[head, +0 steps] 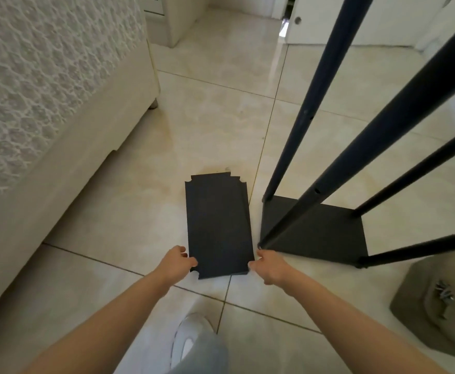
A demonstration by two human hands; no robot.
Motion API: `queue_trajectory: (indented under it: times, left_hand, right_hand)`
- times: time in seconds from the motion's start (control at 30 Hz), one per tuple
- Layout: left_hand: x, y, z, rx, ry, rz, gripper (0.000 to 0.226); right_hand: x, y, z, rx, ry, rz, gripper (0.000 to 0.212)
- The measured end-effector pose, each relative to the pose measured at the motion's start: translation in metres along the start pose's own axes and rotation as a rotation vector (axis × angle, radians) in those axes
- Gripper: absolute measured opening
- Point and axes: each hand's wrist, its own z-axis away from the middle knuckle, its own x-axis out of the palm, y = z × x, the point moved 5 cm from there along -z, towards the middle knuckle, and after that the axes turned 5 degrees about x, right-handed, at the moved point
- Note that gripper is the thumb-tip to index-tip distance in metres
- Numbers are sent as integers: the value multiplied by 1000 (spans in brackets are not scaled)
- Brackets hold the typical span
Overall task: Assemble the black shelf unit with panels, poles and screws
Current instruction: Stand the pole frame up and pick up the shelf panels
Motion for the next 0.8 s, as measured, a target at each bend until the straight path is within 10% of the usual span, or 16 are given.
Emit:
queue_trajectory:
  times: [0.43, 0.8]
  left_hand:
    - [7, 10, 0, -38, 93, 256, 7]
    - [-16, 47, 30, -5, 77, 630, 23]
  right_hand:
    - [9, -2, 1, 111, -58, -441, 21]
    - [-13, -24, 32, 196, -208, -1235, 33]
